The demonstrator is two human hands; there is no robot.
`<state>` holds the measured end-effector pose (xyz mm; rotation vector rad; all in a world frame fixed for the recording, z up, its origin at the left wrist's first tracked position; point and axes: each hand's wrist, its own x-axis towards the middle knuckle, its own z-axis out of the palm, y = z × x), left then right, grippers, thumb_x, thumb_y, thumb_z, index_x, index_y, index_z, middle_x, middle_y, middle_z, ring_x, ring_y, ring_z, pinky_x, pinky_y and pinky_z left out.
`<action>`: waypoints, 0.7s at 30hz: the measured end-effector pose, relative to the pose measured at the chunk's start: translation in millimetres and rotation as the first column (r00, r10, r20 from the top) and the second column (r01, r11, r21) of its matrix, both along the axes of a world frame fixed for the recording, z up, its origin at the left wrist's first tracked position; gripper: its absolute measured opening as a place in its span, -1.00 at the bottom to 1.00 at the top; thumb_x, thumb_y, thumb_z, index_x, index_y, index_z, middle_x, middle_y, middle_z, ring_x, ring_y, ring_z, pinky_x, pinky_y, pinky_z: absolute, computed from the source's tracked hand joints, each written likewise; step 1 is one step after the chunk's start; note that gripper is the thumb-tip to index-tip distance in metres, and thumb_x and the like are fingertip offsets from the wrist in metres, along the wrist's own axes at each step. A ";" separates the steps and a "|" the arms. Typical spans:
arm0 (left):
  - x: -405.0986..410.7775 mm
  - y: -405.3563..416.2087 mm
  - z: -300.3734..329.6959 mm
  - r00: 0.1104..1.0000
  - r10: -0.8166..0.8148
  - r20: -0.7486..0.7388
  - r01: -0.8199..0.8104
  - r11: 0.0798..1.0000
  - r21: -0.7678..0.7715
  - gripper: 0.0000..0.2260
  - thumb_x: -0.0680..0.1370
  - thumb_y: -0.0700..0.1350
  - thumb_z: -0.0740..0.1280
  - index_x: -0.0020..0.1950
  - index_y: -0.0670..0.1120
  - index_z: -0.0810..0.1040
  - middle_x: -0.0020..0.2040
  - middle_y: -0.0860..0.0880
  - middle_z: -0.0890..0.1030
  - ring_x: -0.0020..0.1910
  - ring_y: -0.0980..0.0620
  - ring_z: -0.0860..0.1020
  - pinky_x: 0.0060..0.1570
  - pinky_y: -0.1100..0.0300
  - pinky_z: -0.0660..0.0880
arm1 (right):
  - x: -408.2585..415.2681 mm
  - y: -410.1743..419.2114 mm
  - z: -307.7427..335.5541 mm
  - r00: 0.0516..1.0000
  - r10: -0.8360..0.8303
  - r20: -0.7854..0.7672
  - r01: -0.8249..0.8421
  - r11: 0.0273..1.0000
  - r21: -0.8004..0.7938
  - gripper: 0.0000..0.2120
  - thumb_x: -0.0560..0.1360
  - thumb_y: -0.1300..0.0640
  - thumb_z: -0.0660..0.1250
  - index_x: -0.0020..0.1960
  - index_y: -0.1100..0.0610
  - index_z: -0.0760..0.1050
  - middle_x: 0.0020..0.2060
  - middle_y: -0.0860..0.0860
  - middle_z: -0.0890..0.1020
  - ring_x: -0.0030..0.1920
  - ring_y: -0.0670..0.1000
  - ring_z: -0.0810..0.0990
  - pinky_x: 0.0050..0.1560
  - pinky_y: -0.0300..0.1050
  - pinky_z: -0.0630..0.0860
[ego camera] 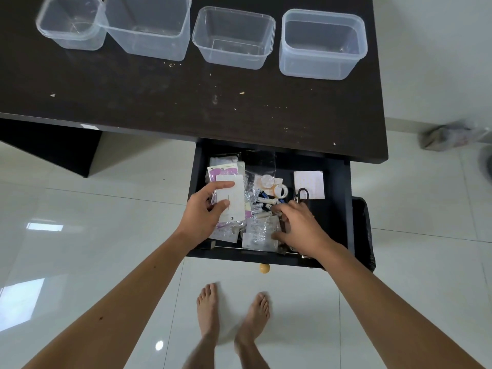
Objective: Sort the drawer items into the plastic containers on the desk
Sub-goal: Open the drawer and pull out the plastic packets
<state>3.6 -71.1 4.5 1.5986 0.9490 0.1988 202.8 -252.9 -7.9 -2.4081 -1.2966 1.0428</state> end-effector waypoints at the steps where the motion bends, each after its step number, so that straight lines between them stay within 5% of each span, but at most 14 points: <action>1: -0.1 0.1 -0.6 1.000 0.003 0.001 -0.003 1.000 -0.001 -0.62 0.67 -0.23 0.37 0.32 0.24 0.59 0.19 0.34 0.63 0.07 -0.44 0.61 -0.04 -0.34 0.65 | 0.1 -0.4 -1.1 0.998 -0.030 -0.050 0.031 0.999 0.012 -0.38 0.47 0.01 0.60 0.47 -0.01 0.48 0.21 -0.06 0.48 0.33 0.03 0.39 0.36 0.01 0.43; 6: 0.3 -1.8 3.6 1.000 -0.004 0.002 0.004 1.000 0.003 -0.62 0.67 -0.22 0.37 0.30 0.26 0.60 0.29 0.39 0.58 0.14 -0.44 0.59 0.01 -0.31 0.66 | -0.2 -1.2 -0.9 0.983 -0.115 -0.145 0.129 0.987 0.092 -0.67 0.46 0.07 0.62 0.19 -0.01 0.65 0.02 -0.04 0.50 0.08 -0.02 0.49 0.08 -0.14 0.43; 10: -0.9 -1.0 1.7 1.000 0.006 0.000 -0.006 1.000 0.012 -0.62 0.67 -0.23 0.37 0.30 0.27 0.60 0.27 0.26 0.63 0.03 -0.46 0.60 -0.09 -0.32 0.66 | 2.6 -3.1 6.4 0.957 -0.163 -0.242 0.213 0.956 0.201 -0.86 0.48 0.12 0.59 -0.08 -0.06 0.66 0.03 -0.10 0.59 0.06 0.04 0.56 0.13 -0.15 0.51; 14: -0.2 -1.4 -0.7 1.000 0.028 0.009 -0.028 0.999 0.025 -0.62 0.67 -0.24 0.36 0.28 0.25 0.60 0.23 -0.16 0.64 -0.38 -0.20 0.40 -0.43 0.08 0.48 | 5.1 -1.5 16.6 0.927 -0.211 -0.310 0.284 0.935 0.213 -0.87 0.50 0.18 0.57 -0.11 0.00 0.65 -0.04 -0.10 0.64 -0.12 0.00 0.65 -0.02 -0.16 0.63; 16: 0.1 -1.9 0.4 0.999 0.030 0.020 -0.030 0.999 0.013 -0.63 0.67 -0.24 0.36 0.29 0.23 0.61 0.23 -0.14 0.65 -0.40 -0.13 0.36 -0.46 0.13 0.44 | 7.0 -0.9 19.1 0.928 -0.227 -0.295 0.293 0.934 0.202 -0.85 0.51 0.17 0.55 -0.11 -0.03 0.63 -0.09 -0.10 0.67 -0.13 -0.04 0.67 -0.03 -0.08 0.67; 19: -0.7 -2.5 0.5 0.999 0.033 0.043 -0.032 0.999 -0.012 -0.62 0.67 -0.24 0.36 0.29 0.26 0.60 0.22 -0.04 0.66 -0.25 -0.39 0.49 -0.30 -0.08 0.64 | 13.1 -1.9 24.5 0.894 -0.311 -0.322 0.382 0.905 0.186 -0.88 0.57 0.15 0.48 -0.08 -0.01 0.58 -0.15 -0.10 0.72 -0.14 -0.11 0.69 -0.11 -0.16 0.62; 21: -0.8 -3.2 1.2 0.998 0.041 0.042 -0.040 0.999 -0.020 -0.61 0.67 -0.23 0.35 0.30 0.26 0.59 0.21 0.00 0.66 -0.16 -0.44 0.53 -0.29 -0.03 0.62 | 19.5 -4.6 29.1 0.858 -0.373 -0.354 0.460 0.865 0.202 -0.91 0.59 0.13 0.47 -0.04 -0.01 0.57 -0.11 -0.11 0.74 -0.09 -0.13 0.70 -0.01 -0.18 0.58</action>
